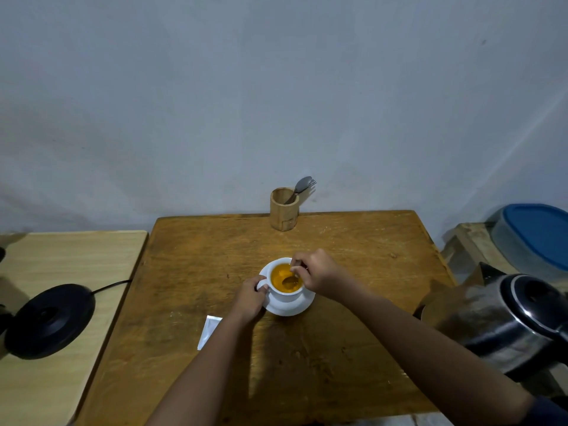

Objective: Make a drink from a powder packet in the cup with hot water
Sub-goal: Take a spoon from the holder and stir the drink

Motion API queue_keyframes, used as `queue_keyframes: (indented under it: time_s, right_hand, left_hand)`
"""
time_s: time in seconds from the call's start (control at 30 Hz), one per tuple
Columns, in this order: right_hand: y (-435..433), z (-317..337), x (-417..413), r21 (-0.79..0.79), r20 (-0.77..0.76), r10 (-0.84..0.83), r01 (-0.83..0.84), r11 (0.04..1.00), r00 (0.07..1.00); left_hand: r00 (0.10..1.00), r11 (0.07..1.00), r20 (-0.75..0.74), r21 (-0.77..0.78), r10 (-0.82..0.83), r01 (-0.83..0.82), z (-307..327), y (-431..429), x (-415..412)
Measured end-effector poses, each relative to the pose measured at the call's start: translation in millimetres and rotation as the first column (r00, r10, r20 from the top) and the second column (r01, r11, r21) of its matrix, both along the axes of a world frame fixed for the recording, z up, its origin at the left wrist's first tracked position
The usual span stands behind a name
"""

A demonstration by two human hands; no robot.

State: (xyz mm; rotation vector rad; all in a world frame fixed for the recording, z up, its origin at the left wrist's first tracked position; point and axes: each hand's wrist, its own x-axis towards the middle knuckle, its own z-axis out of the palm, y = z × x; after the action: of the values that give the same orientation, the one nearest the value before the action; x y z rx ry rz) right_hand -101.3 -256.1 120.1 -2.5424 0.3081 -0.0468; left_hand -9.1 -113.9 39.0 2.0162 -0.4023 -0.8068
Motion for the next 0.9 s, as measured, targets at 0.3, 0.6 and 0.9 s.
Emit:
queue_keyframes:
  time_s: [0.3, 0.6, 0.9]
  right_hand:
    - [-9.6, 42.7, -8.0, -0.061, 0.049, 0.098, -0.095, 0.994, 0.994]
    - [-16.6, 43.4, -7.3, 0.148, 0.122, -0.147, 0.129, 0.981, 0.982]
    - [-56.0, 26.0, -27.9, 0.949, -0.208, -0.829, 0.313, -0.042, 0.519]
  left_hand:
    - [1.000, 0.999, 0.010, 0.025, -0.020, 0.020, 3.8, -0.3, -1.4]
    - [1.000, 0.999, 0.030, 0.051, -0.008, 0.006, 2.0, -0.2, -1.8]
    - [1.000, 1.000, -0.002, 0.026, -0.014, 0.014, 0.2, 2.2, 1.3]
